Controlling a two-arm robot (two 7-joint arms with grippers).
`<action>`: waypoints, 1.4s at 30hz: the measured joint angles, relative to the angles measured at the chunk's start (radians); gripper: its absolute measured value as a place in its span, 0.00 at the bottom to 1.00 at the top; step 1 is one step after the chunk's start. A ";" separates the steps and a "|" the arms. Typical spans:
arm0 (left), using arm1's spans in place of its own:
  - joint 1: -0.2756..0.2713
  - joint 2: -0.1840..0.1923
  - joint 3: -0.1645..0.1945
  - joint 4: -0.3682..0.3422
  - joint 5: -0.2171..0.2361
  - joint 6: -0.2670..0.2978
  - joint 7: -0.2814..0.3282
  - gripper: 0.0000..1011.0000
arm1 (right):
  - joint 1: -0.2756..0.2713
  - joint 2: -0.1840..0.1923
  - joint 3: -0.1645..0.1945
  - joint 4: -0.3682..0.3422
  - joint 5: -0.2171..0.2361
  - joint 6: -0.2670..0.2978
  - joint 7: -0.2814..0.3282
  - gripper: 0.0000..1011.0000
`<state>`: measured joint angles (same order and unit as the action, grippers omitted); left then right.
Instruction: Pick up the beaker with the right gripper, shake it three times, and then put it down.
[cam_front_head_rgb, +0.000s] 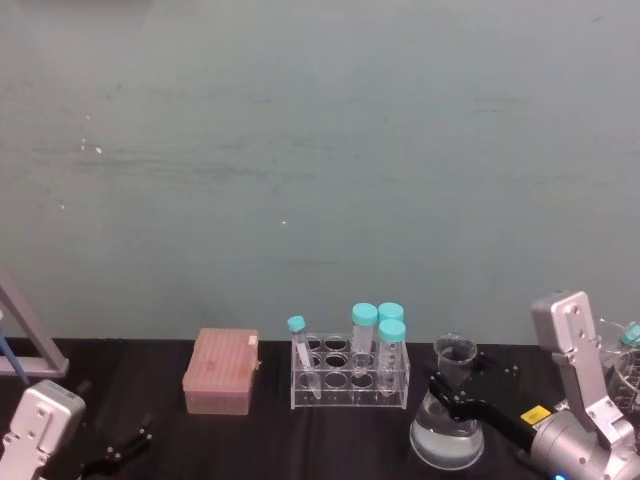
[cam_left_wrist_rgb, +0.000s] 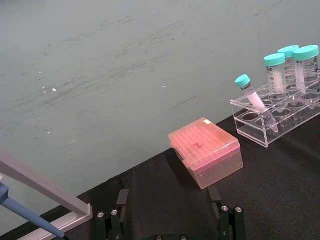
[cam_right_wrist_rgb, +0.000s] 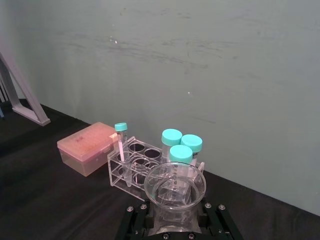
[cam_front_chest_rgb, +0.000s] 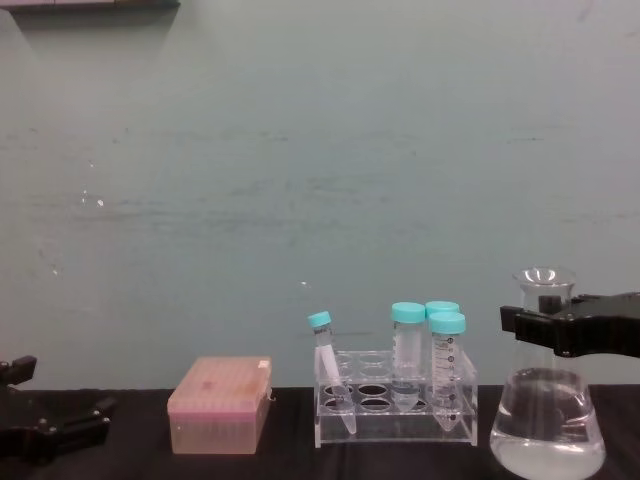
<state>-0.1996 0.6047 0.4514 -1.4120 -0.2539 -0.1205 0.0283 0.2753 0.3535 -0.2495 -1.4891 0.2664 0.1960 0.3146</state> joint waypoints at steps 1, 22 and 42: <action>0.000 0.000 0.000 0.000 0.000 0.000 0.000 0.99 | 0.000 -0.001 0.000 0.001 0.002 0.001 0.000 0.45; 0.000 0.000 0.000 0.000 0.000 0.000 0.000 0.99 | -0.001 -0.002 0.002 0.002 0.006 0.004 0.001 0.45; 0.000 0.000 0.000 0.000 0.000 0.000 0.000 0.99 | -0.009 -0.043 0.053 0.008 0.143 0.063 0.041 0.45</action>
<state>-0.1995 0.6047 0.4514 -1.4120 -0.2539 -0.1205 0.0283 0.2666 0.3109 -0.1962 -1.4814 0.4094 0.2588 0.3552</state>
